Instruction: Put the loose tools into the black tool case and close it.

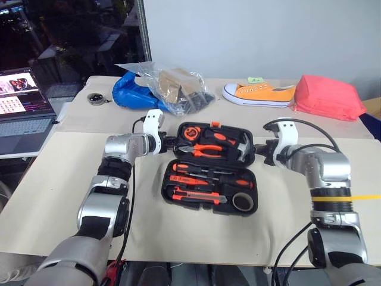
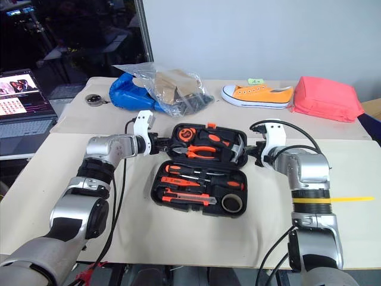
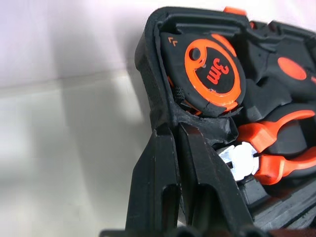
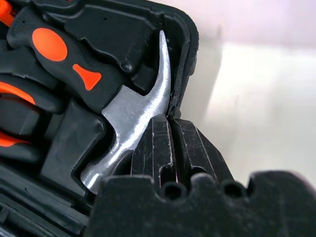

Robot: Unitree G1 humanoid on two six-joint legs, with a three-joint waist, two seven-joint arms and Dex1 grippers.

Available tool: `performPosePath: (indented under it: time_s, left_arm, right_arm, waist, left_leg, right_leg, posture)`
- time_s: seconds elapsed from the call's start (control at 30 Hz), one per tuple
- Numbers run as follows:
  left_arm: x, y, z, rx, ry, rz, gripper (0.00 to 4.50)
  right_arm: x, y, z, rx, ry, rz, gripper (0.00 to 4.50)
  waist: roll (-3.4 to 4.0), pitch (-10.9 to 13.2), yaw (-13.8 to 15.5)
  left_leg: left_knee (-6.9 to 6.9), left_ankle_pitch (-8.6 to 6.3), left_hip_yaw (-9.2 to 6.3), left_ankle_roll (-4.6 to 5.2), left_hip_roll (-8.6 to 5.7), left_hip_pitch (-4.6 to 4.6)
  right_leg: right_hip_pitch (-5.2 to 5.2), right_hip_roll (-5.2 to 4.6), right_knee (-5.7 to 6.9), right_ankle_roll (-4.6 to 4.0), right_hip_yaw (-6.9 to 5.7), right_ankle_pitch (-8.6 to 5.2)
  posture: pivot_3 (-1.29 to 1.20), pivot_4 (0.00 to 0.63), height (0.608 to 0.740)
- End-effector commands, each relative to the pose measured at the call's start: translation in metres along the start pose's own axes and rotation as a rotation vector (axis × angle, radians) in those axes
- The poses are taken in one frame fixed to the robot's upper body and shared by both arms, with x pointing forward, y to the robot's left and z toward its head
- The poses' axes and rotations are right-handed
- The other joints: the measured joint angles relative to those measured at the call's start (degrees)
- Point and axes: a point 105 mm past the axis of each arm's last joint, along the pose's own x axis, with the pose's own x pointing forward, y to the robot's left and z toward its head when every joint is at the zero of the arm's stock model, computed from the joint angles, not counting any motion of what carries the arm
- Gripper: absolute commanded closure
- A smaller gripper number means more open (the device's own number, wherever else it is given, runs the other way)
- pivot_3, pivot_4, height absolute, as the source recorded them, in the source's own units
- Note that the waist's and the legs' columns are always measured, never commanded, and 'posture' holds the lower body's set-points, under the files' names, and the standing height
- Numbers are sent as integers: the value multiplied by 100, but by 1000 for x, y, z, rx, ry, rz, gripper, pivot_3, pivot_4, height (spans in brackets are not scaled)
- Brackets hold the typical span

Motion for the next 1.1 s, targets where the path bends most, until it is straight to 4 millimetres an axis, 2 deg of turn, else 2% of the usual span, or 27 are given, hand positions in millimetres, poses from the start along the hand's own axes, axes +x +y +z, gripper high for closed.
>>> performPosePath:
  time_s: [0.03, 0.13, 0.27, 0.4, 0.5, 0.57, 0.6, 0.67, 0.7, 0.8, 0.83, 0.9, 0.97, 1.1]
  left_arm:
    - [-14, -25, 59, 256, -250, -89, 4500]
    - [-30, -31, 52, 420, -306, -111, 4500]
    - [-51, -43, 23, 691, -290, -152, 4500]
    - [-68, -33, -16, 738, -197, -158, 4500]
    - [-80, -23, -27, 701, -163, -138, 4500]
    - [-96, -18, -32, 641, -155, -152, 4500]
    - [-107, -13, -34, 595, -150, -154, 3951]
    - [-125, -6, -38, 549, -128, -153, 3547]
    - [-135, -3, -39, 526, -113, -151, 3107]
    - [-163, 0, -41, 487, -74, -178, 2052]
    - [-171, -2, -40, 475, -68, -193, 1910]
    - [-186, -13, -37, 463, -60, -266, 1910]
    - [-196, -28, -35, 451, -59, -343, 1910]
    - [-222, -65, -43, 426, 20, -544, 1827]
  right_arm:
    - [-12, 35, 70, -96, -365, 171, 4439]
    - [-27, 47, 74, -161, -488, 259, 4439]
    - [-48, 55, 56, -264, -534, 300, 4439]
    - [-74, 65, 1, -468, -466, 337, 4439]
    - [-85, 67, -30, -578, -389, 351, 4439]
    - [-93, 60, -47, -650, -330, 341, 4439]
    - [-98, 53, -52, -668, -306, 328, 3929]
    - [-104, 41, -58, -682, -268, 298, 3497]
    - [-108, 34, -62, -692, -225, 291, 3118]
    - [-125, 20, -75, -734, -78, 324, 2152]
    - [-133, 17, -77, -713, -32, 346, 2141]
    - [-147, 19, -77, -708, 18, 418, 2141]
    - [-158, 31, -71, -608, 12, 506, 2141]
    - [-175, 82, -76, -476, 53, 783, 3236]
  waist:
    - [2, 1, -13]
    - [5, 0, 2]
    - [9, -3, 100]
    - [21, -17, 239]
    - [20, -24, 226]
    - [17, -22, 171]
    - [12, -19, 140]
    - [-5, -5, 66]
    - [-13, 2, 41]
    - [-16, 22, 9]
    - [-17, 22, 15]
    - [-13, 20, 35]
    - [-11, 19, 40]
    - [-16, 22, 7]
  left_leg:
    - [-6, 0, 2, -1, 1, -19]
    - [-12, 18, 3, -29, 9, -74]
    - [-18, 11, 3, -31, 18, -87]
    - [-14, -31, 2, 30, 17, -98]
    - [-1, -45, -3, 49, 17, -65]
    - [-1, -44, 0, 47, 13, -26]
    - [6, -44, 5, 46, 13, 15]
    - [2, -43, 32, 45, 18, 98]
    - [1, -43, 41, 45, 23, 124]
    - [-2, -39, 52, 49, 33, 146]
    - [-2, -35, 53, 50, 36, 145]
    - [-3, -33, 57, 49, 46, 146]
    - [-5, -33, 62, 49, 53, 148]
    - [-5, -38, 64, 42, 86, 137]
  right_leg:
    - [-25, 0, 1, -1, 4, 0]
    - [-76, 1, 42, -7, 3, 4]
    - [-87, -5, 46, 0, -12, 1]
    - [-100, -24, 46, 4, -15, -2]
    - [-52, -25, 27, 15, -11, -10]
    - [-10, -27, -15, 10, -5, -15]
    - [28, -25, -16, 6, -2, -19]
    - [105, -24, -15, 39, -1, -46]
    - [128, -23, -17, 33, -5, -54]
    - [131, -23, 4, 18, -1, -48]
    - [128, -22, 10, 16, -5, -47]
    - [128, -20, 13, 14, -8, -48]
    - [133, -18, 12, 10, -8, -59]
    - [133, -7, -2, 11, 0, -67]
  posture:
    - [0, 150, 740]
    - [0, 150, 740]
    - [0, 150, 740]
    - [0, 150, 740]
    - [0, 150, 740]
    - [0, 150, 740]
    - [0, 150, 740]
    - [0, 150, 740]
    - [0, 150, 740]
    - [0, 150, 740]
    - [0, 150, 740]
    - [0, 150, 740]
    - [0, 150, 740]
    - [0, 150, 740]
